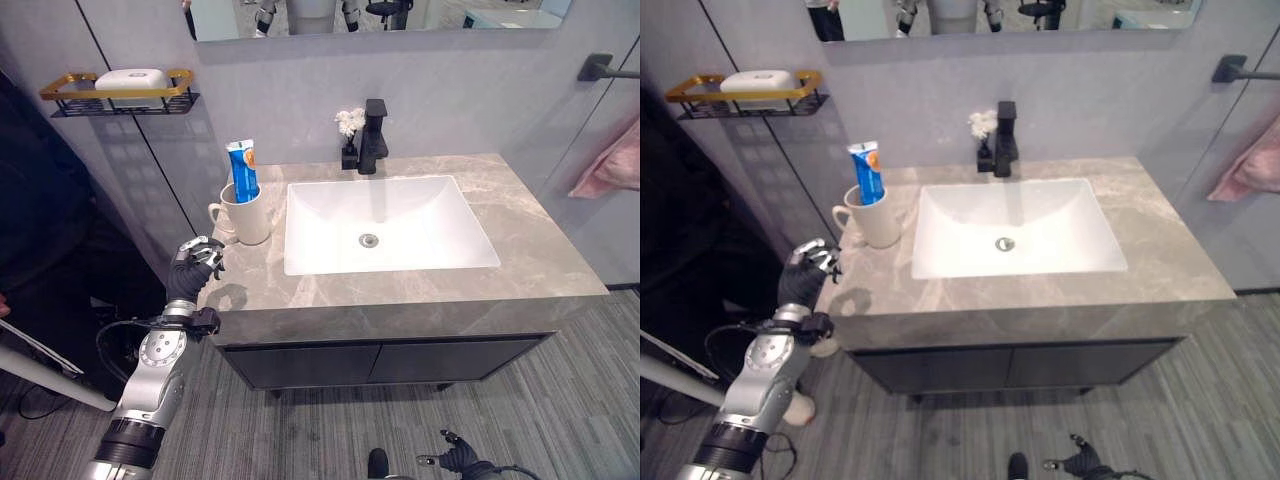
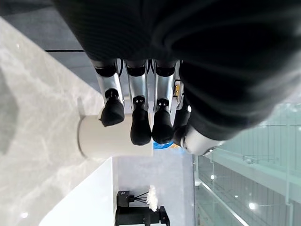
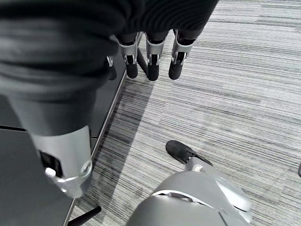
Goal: Put brush and paste in cup on sink, flatten towel.
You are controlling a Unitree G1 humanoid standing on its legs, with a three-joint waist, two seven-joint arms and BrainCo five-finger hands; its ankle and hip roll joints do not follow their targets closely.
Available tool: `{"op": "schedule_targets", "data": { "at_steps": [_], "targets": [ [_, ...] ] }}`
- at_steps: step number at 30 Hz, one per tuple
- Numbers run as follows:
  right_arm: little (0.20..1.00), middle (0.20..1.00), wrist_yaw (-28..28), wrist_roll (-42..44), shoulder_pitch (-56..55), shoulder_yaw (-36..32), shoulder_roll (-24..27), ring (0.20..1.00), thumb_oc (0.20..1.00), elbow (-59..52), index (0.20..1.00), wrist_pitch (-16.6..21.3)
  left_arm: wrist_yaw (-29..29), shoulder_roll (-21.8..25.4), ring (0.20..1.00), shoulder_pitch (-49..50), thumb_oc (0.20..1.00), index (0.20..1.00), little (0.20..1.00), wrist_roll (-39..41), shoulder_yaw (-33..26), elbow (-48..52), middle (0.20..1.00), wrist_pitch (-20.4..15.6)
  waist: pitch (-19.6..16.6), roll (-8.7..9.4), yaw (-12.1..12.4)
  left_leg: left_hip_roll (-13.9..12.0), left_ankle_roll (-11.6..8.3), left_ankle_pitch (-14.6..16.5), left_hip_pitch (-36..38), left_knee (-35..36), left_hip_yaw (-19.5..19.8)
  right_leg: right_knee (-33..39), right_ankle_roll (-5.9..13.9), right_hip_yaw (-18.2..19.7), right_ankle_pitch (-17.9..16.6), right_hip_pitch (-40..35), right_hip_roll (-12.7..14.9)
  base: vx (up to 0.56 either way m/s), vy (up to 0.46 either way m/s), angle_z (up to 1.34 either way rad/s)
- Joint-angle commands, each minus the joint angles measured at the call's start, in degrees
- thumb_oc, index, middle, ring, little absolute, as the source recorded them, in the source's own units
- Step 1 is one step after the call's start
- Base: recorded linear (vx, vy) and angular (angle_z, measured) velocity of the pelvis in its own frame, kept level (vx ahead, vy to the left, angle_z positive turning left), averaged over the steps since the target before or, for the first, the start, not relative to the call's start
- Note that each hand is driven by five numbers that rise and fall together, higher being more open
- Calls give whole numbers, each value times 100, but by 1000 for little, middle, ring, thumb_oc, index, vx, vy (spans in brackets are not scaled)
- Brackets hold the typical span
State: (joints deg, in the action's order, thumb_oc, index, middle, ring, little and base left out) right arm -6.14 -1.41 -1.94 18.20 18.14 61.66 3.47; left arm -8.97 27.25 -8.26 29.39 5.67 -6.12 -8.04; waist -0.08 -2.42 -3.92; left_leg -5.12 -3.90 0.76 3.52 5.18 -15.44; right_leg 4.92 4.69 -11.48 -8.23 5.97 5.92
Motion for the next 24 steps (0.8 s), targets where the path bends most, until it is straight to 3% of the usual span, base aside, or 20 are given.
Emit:
{"op": "schedule_targets", "data": {
  "at_steps": [1,12,24],
  "targets": [
    [1000,1000,-1,-107,375,251,2,1000,1000,129,1000,-31,-164,444,200,-812,200,200,200,239,26,-177,200,-222,185,206,-104,183,-8,-94,-210,-18,225,-240,390,270,215,-16,201,0,0,0],
    [1000,1000,-110,-67,668,481,113,1000,1000,32,1000,-38,-422,433,200,-1603,200,200,200,671,338,-738,200,-327,498,156,-163,98,-127,-385,-835,-18,300,-180,361,283,50,528,185,-48,-20,0],
    [1000,1000,-165,-83,692,537,153,1000,1000,-9,1000,-27,-674,517,200,-1857,200,200,200,640,255,-1020,200,-343,616,157,-181,76,-150,-392,-918,-18,329,-223,321,255,106,634,159,-1,-3,0]
  ]
}}
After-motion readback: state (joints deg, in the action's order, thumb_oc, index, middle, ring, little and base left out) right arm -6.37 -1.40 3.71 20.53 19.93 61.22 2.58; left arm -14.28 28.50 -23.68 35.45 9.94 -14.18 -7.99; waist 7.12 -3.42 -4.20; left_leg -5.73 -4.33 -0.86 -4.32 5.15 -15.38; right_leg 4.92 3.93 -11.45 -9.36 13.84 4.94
